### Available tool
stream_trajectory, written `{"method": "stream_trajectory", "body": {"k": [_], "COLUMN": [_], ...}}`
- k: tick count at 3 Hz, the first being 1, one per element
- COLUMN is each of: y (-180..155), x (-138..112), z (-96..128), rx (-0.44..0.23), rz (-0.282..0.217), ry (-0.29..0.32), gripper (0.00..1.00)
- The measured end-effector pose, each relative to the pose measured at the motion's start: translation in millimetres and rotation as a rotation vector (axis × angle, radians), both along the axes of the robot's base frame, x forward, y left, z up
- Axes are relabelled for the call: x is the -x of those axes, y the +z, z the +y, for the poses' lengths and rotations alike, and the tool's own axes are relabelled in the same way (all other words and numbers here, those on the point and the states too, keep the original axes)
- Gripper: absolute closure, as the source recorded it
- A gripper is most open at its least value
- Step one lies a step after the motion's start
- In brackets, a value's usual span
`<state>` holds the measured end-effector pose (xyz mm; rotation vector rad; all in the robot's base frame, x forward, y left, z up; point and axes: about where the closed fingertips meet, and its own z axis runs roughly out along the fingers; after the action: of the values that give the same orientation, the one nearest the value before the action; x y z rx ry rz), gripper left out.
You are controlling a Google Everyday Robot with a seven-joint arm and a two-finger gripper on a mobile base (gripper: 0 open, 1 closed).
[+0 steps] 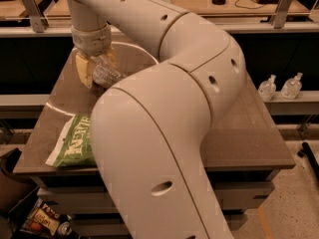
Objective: Place water bottle upright
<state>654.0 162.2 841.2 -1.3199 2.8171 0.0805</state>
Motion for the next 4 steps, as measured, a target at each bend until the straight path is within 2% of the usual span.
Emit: {"method": "stream_trajectory", "body": {"k": [2, 3, 4], "y": [-5.1, -7.1, -6.9], "x": [-7.9, -10.2, -10.2], "z": [8.5, 11.1, 11.1], "rx": [-0.025, -0.031, -0.031], "rz": [-0.023, -0.029, -0.029], "ry": [0.000, 0.000, 0.000], "gripper": [0.88, 1.00, 1.00]}}
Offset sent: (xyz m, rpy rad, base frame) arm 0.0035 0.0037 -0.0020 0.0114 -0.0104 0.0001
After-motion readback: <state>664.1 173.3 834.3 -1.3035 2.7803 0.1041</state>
